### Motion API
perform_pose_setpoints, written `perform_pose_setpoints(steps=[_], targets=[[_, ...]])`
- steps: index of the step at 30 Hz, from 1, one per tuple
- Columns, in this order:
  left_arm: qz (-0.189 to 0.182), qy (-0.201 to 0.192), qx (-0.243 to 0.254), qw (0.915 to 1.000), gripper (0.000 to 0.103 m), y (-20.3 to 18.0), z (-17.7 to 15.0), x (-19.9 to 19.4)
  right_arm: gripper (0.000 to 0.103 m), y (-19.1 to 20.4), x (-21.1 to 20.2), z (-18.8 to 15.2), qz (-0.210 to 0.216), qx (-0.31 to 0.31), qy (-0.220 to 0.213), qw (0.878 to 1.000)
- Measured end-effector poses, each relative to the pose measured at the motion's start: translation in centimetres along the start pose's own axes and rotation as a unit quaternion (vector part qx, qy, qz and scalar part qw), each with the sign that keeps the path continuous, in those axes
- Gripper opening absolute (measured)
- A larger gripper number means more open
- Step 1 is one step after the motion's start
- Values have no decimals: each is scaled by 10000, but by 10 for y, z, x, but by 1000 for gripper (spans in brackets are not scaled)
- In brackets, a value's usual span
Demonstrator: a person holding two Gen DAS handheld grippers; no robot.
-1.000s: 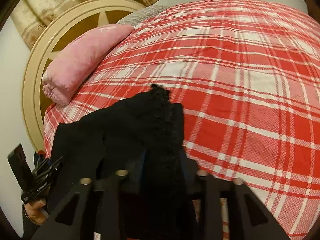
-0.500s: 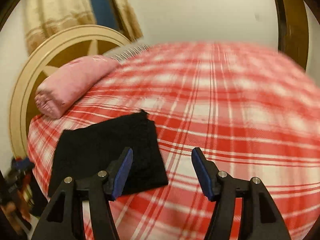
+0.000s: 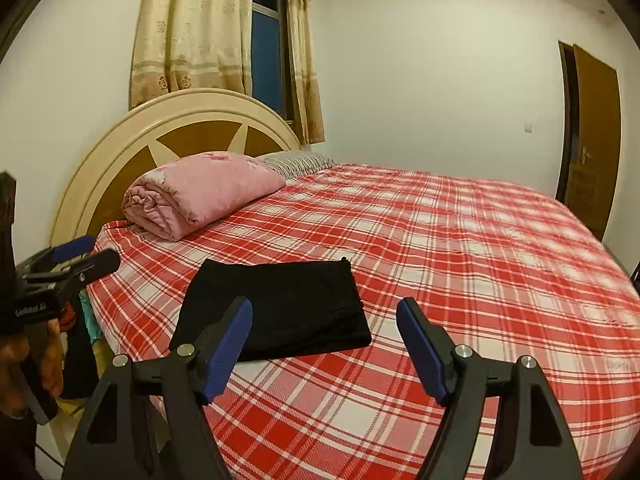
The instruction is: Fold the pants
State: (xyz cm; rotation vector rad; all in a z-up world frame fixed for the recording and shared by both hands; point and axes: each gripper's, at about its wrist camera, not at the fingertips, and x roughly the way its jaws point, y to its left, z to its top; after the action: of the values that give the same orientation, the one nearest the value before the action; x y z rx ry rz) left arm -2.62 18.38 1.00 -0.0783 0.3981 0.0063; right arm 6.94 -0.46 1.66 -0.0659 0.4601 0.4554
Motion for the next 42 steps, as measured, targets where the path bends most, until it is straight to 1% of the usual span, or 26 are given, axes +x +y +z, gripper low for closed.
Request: perform_pose_setpoints(steps=[6, 22, 39, 42], targets=[[22, 12, 106, 9999, 103, -8, -1, -3, 76, 7, -12, -7, -3, -57, -28, 10000], [33, -2, 90, 10000, 103, -13, -2, -8, 76, 14, -33, -15, 4, -191, -179, 9997], [67, 48, 138, 9999, 103, -17, -2, -8, 76, 15, -33, -19, 37, -172, -173, 9997], [49, 107, 160, 9998, 103, -18, -3, -5, 76, 15, -34, -19, 31, -168, -177, 9997]])
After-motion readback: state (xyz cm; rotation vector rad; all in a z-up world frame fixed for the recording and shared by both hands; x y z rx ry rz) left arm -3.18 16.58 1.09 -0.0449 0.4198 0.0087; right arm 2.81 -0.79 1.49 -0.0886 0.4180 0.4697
